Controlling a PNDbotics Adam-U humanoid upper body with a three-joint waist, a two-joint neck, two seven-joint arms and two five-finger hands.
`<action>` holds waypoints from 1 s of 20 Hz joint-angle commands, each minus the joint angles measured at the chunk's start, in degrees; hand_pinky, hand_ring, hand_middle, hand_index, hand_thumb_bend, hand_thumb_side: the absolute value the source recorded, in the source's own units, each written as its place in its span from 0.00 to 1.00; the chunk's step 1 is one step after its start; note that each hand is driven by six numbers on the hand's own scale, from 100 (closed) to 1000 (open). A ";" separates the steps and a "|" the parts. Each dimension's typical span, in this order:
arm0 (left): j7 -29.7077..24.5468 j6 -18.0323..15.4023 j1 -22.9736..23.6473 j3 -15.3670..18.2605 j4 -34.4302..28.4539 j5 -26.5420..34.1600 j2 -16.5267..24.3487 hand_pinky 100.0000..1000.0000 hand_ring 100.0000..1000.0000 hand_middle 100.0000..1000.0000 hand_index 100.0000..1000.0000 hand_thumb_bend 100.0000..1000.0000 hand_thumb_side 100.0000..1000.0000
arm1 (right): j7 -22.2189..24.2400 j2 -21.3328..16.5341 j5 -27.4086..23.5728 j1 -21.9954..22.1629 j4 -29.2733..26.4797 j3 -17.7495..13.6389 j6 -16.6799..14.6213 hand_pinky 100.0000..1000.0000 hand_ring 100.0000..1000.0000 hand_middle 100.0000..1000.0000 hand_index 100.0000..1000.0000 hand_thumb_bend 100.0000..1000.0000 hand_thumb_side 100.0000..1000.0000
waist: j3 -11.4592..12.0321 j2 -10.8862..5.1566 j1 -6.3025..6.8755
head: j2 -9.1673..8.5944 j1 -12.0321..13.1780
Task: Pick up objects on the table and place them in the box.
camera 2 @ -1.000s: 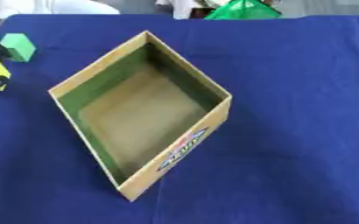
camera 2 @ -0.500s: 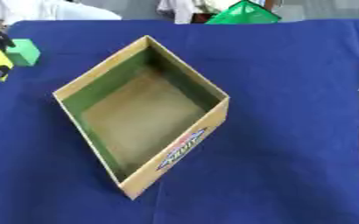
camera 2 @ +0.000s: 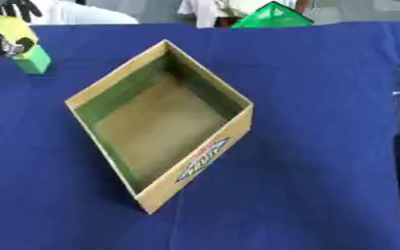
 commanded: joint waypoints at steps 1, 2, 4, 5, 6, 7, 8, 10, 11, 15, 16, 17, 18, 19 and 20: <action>-1.07 -0.62 -2.40 -1.13 -3.29 1.55 -1.54 0.57 0.56 0.59 0.81 0.09 0.00 | 0.21 0.03 0.29 -0.54 -1.59 0.20 0.16 0.78 0.81 0.67 0.80 0.10 1.00 | -0.25 -1.76 0.14 | 0.32 -0.28; -1.38 -0.78 -2.82 -1.58 -3.96 1.85 -2.53 0.57 0.56 0.59 0.81 0.09 0.00 | 0.30 0.21 0.36 -0.55 -1.68 0.28 0.21 0.78 0.81 0.67 0.80 0.10 1.00 | -0.39 -1.89 0.19 | 0.36 -0.27; -1.99 -1.20 -3.75 -2.57 -5.30 2.48 -4.65 0.56 0.56 0.58 0.80 0.08 0.00 | 0.52 0.60 0.47 -0.62 -1.85 0.47 0.36 0.78 0.81 0.67 0.80 0.10 1.00 | -0.83 -2.12 0.34 | 0.37 0.02; -2.23 -1.28 -4.13 -2.90 -5.76 2.70 -5.69 0.56 0.56 0.58 0.80 0.08 0.00 | 0.62 0.78 0.50 -0.64 -1.94 0.56 0.42 0.78 0.81 0.67 0.80 0.10 1.00 | -1.05 -2.19 0.44 | 0.39 0.19; -2.45 -1.29 -4.48 -3.19 -6.11 2.85 -6.75 0.56 0.56 0.58 0.80 0.08 0.00 | 0.71 0.94 0.52 -0.63 -2.03 0.64 0.48 0.78 0.81 0.67 0.80 0.10 1.00 | -1.21 -2.25 0.52 | 0.40 0.27; -2.59 -1.34 -4.77 -3.42 -6.43 3.09 -7.84 0.56 0.55 0.57 0.80 0.07 0.00 | 0.79 1.08 0.53 -0.62 -2.12 0.71 0.54 0.78 0.81 0.67 0.80 0.10 1.00 | -1.38 -2.29 0.60 | 0.40 0.34; -2.69 -1.33 -4.99 -3.58 -6.69 3.34 -8.89 0.55 0.55 0.57 0.80 0.07 0.00 | 0.86 1.18 0.53 -0.59 -2.19 0.76 0.61 0.78 0.81 0.67 0.80 0.10 1.00 | -1.47 -2.32 0.66 | 0.41 0.36; -2.70 -1.29 -5.32 -3.86 -7.36 3.90 -11.08 0.55 0.55 0.56 0.80 0.06 0.00 | 0.93 1.32 0.51 -0.56 -2.30 0.80 0.72 0.78 0.81 0.67 0.80 0.10 1.00 | -1.61 -2.36 0.70 | 0.43 0.34; -2.67 -1.29 -5.38 -4.04 -7.76 4.25 -12.16 0.55 0.54 0.56 0.80 0.05 0.00 | 0.94 1.39 0.50 -0.57 -2.35 0.81 0.76 0.78 0.81 0.67 0.80 0.10 1.00 | -1.67 -2.37 0.69 | 0.49 0.32; -2.59 -1.07 -4.78 -5.10 -9.73 5.22 -16.70 0.54 0.53 0.55 0.79 0.04 0.00 | 0.89 1.60 0.47 -0.54 -2.48 0.78 0.90 0.78 0.81 0.67 0.80 0.10 1.00 | -1.44 -2.40 0.51 | 0.83 0.17; -2.47 -0.89 -4.32 -5.30 -10.27 5.47 -17.93 0.53 0.53 0.54 0.79 0.03 0.00 | 0.85 1.64 0.47 -0.52 -2.50 0.74 0.93 0.78 0.81 0.67 0.80 0.10 1.00 | -1.30 -2.40 0.46 | 0.93 0.15; -2.31 -0.65 -3.78 -5.54 -10.83 5.58 -19.01 0.53 0.52 0.53 0.79 0.03 0.00 | 0.80 1.72 0.47 -0.51 -2.53 0.70 0.96 0.78 0.81 0.67 0.80 0.10 1.00 | -1.17 -2.40 0.40 | 1.01 0.14; -2.10 -0.37 -3.03 -5.85 -11.44 5.55 -20.18 0.52 0.52 0.53 0.78 0.03 0.00 | 0.75 1.83 0.47 -0.53 -2.59 0.69 0.98 0.78 0.81 0.67 0.80 0.10 1.00 | -1.03 -2.40 0.32 | 1.17 0.10; -1.88 -0.05 -2.09 -6.12 -12.00 5.55 -21.36 0.52 0.52 0.52 0.78 0.02 0.00 | 0.72 1.90 0.49 -0.55 -2.63 0.69 0.99 0.78 0.81 0.67 0.80 0.10 1.00 | -0.88 -2.41 0.23 | 1.47 0.00; -1.64 0.30 -1.13 -6.34 -12.47 5.54 -22.41 0.51 0.51 0.52 0.78 0.01 0.00 | 0.69 1.93 0.51 -0.57 -2.65 0.68 1.01 0.78 0.81 0.67 0.80 0.10 1.00 | -0.74 -2.42 0.13 | 1.73 -0.11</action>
